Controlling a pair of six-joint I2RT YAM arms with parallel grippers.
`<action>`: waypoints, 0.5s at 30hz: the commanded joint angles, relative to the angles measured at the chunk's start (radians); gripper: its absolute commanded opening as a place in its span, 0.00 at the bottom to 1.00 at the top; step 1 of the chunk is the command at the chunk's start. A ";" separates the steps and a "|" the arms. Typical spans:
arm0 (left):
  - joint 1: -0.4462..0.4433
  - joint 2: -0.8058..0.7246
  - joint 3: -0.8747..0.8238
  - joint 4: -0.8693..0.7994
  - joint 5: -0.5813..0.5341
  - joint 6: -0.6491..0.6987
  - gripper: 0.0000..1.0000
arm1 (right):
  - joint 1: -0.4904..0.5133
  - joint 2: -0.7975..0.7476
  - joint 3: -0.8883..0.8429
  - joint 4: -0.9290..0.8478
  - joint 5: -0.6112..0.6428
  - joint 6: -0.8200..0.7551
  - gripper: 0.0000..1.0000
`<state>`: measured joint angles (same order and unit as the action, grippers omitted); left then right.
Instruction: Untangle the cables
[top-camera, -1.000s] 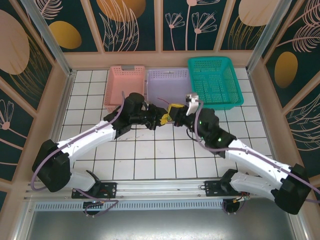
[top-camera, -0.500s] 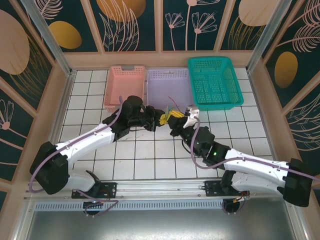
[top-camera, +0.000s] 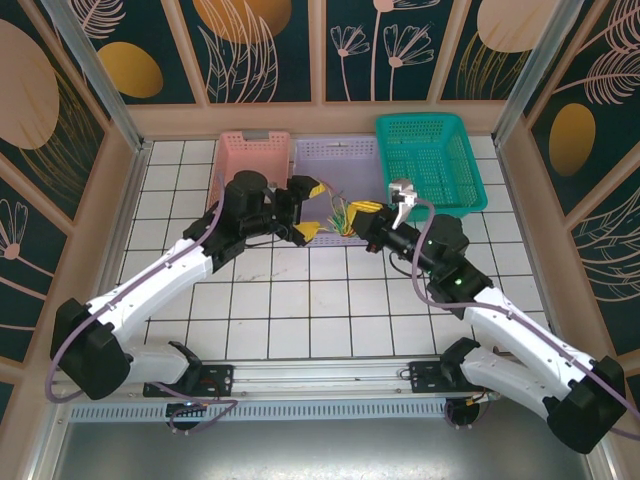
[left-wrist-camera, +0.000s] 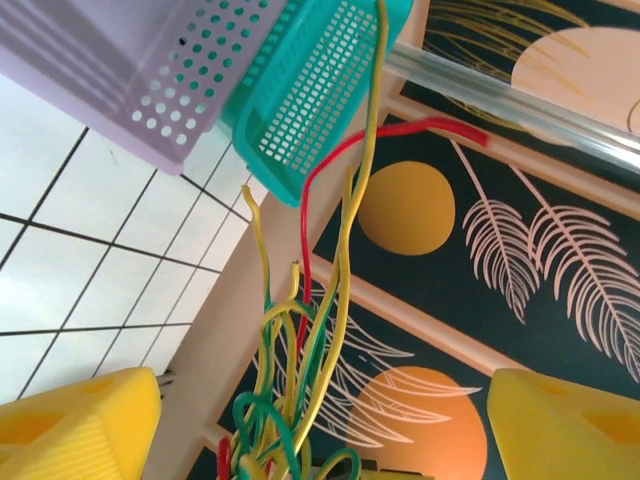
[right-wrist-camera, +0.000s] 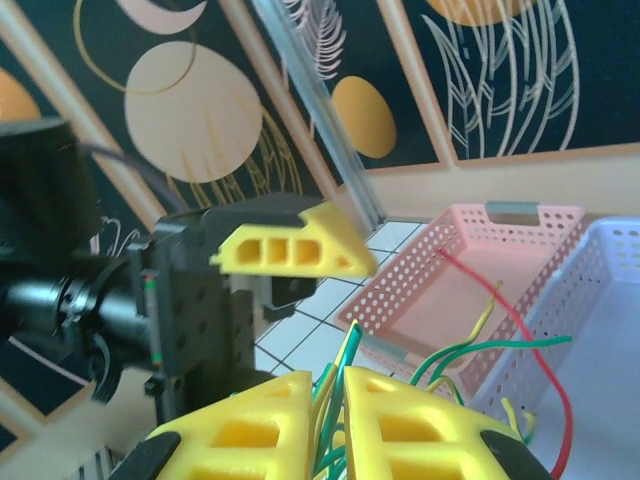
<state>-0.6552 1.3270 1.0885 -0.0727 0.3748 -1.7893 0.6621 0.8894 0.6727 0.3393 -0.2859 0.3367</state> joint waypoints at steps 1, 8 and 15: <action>-0.005 0.041 0.069 -0.064 0.066 0.101 0.87 | -0.007 -0.006 0.013 0.021 -0.068 -0.081 0.00; -0.044 0.092 0.077 -0.098 0.113 0.128 0.85 | 0.000 0.048 0.007 0.150 -0.070 -0.068 0.00; -0.082 0.117 0.048 -0.016 0.120 0.088 0.79 | 0.014 0.087 -0.005 0.231 -0.066 -0.054 0.00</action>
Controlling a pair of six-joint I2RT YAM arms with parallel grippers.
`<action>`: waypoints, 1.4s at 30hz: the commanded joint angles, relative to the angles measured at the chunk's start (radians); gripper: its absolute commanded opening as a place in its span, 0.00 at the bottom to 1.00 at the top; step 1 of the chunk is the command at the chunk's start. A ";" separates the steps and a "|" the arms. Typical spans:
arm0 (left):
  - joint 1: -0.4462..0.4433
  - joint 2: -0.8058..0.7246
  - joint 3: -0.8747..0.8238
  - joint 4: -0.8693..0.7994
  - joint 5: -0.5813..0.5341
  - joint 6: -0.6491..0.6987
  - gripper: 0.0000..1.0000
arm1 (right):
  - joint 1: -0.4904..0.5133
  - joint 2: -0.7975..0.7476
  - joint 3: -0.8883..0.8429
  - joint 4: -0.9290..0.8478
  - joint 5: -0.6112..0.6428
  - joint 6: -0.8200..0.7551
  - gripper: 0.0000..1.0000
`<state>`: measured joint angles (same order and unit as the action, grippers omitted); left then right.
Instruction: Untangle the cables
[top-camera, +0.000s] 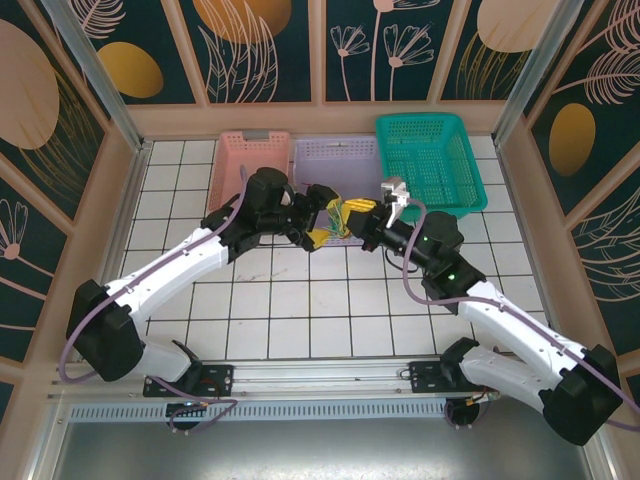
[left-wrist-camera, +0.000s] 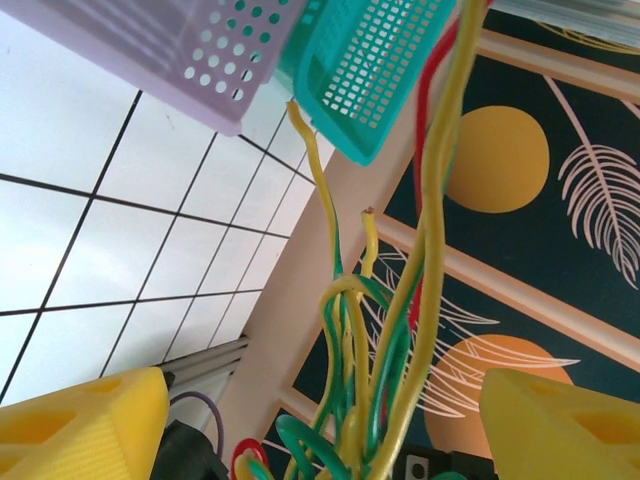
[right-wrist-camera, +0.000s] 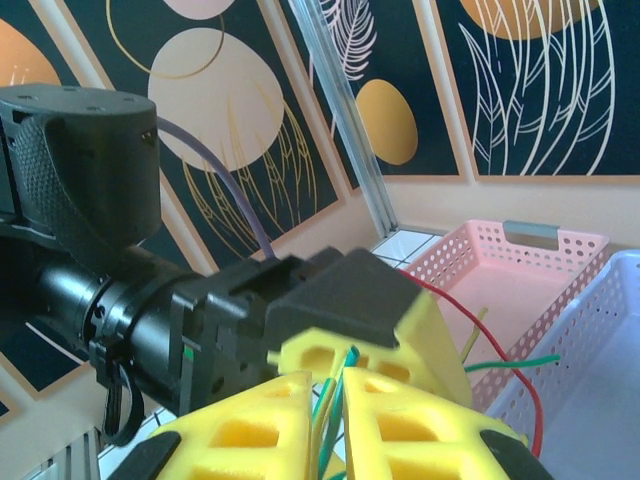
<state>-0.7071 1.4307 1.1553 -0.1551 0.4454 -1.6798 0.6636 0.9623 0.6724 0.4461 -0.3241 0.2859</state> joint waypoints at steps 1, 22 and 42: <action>-0.037 0.019 -0.015 0.078 0.054 -0.024 0.78 | 0.013 0.021 -0.008 0.135 -0.025 0.003 0.00; -0.049 0.053 0.015 -0.071 0.073 0.132 0.91 | -0.101 0.012 -0.044 0.220 -0.017 0.098 0.00; -0.056 0.078 -0.041 0.231 0.078 -0.130 0.59 | -0.046 0.048 -0.078 0.318 0.072 0.140 0.00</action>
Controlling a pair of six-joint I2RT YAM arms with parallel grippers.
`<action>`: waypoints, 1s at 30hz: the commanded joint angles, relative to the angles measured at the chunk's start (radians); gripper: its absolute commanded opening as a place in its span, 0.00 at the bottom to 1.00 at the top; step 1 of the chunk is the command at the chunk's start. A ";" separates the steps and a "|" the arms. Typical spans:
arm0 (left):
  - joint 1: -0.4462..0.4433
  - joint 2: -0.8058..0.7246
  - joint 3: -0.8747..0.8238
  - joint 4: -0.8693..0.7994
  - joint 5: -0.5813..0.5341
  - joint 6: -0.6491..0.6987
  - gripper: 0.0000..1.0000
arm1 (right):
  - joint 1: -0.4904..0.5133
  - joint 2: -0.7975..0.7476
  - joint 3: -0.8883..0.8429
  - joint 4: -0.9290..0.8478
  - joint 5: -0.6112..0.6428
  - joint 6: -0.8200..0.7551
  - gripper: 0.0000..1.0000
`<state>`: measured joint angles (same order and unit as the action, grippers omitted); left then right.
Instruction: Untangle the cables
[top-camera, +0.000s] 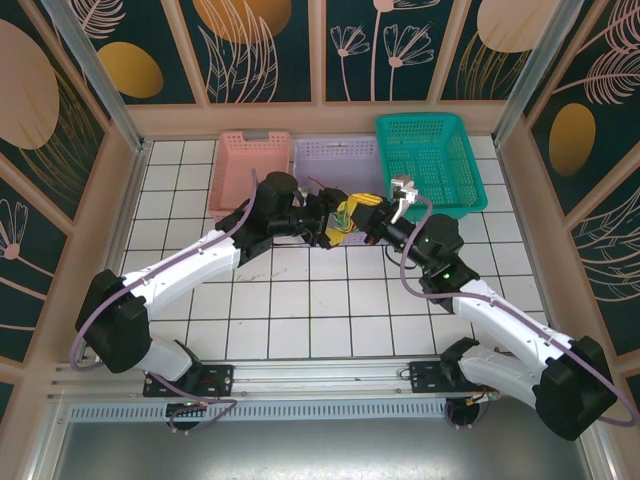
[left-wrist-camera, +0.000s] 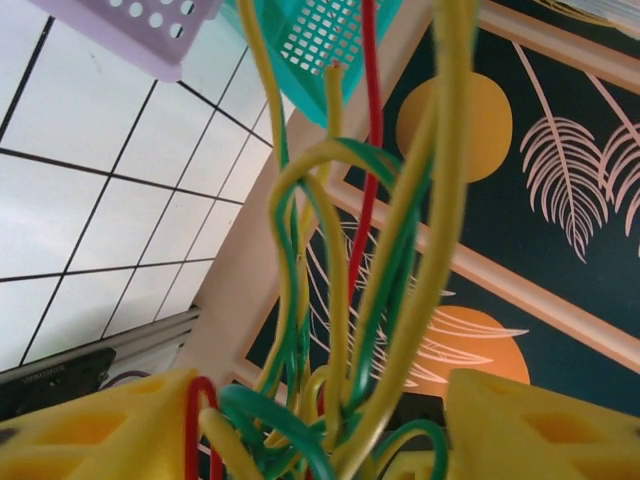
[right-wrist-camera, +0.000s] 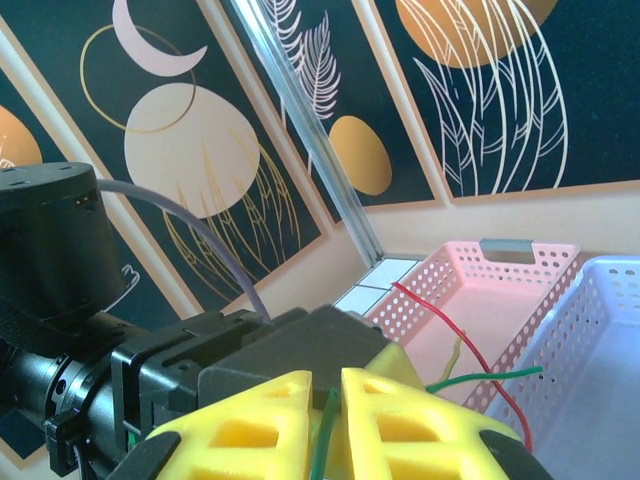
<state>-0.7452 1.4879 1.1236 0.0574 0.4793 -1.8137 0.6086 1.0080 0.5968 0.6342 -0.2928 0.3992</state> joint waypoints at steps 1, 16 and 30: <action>-0.019 0.023 -0.011 0.019 0.039 0.006 0.53 | 0.011 0.000 -0.004 0.134 0.043 0.033 0.00; 0.021 0.026 0.024 -0.041 -0.073 0.029 0.00 | 0.109 -0.117 -0.083 0.042 0.156 0.066 0.00; 0.131 -0.044 0.038 0.095 -0.279 0.018 0.00 | 0.313 -0.113 -0.160 -0.168 0.458 0.607 0.00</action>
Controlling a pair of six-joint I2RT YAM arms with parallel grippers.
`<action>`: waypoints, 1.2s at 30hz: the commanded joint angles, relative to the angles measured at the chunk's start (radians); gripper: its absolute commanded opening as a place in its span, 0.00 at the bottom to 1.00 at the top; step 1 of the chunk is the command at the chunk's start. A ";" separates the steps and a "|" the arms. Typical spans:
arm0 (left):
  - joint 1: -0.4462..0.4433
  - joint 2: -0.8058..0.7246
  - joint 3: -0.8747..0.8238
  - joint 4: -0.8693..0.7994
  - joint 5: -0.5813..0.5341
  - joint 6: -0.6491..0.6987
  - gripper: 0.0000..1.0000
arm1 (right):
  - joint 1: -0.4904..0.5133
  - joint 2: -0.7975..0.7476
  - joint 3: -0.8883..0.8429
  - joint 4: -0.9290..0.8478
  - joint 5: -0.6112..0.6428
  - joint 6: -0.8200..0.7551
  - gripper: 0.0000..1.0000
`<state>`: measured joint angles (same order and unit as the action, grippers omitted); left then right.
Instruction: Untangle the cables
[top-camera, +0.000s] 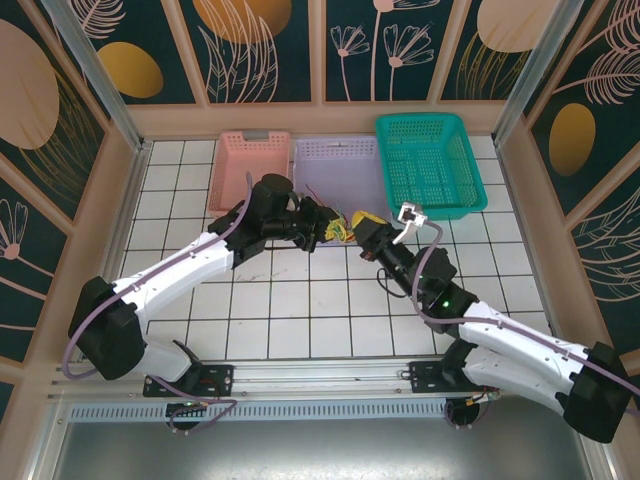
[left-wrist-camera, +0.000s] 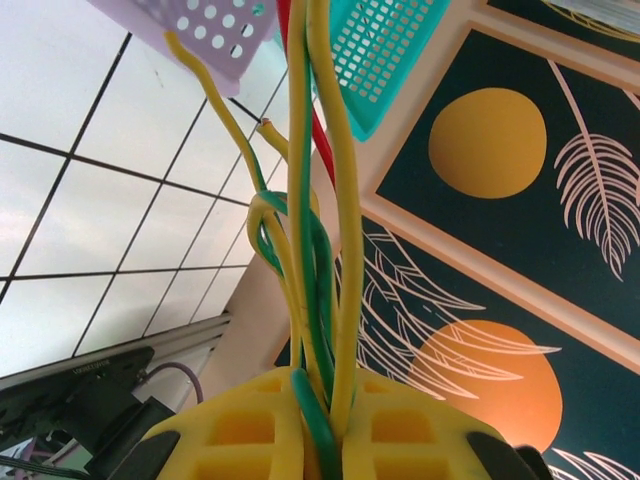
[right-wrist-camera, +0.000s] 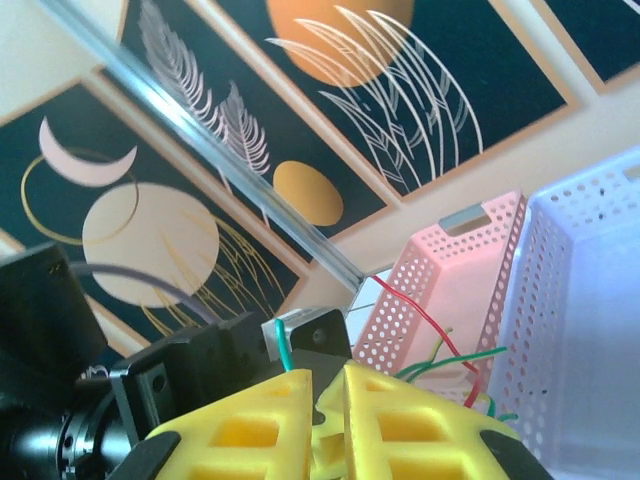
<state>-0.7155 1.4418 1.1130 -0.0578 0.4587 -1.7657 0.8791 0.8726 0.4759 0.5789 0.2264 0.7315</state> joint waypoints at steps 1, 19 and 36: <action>0.102 0.007 0.062 0.201 -0.262 -0.014 0.00 | 0.044 0.037 -0.040 -0.093 -0.082 0.313 0.00; 0.099 -0.016 0.209 -0.204 -0.322 0.454 0.00 | 0.015 0.107 0.578 -0.944 0.024 -0.402 0.72; 0.069 0.027 0.313 -0.297 -0.325 0.583 0.00 | -0.005 0.404 0.752 -0.803 0.069 -0.648 0.87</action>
<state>-0.6365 1.4570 1.3777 -0.3267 0.1471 -1.2400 0.8860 1.3048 1.1954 -0.2569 0.2962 0.1566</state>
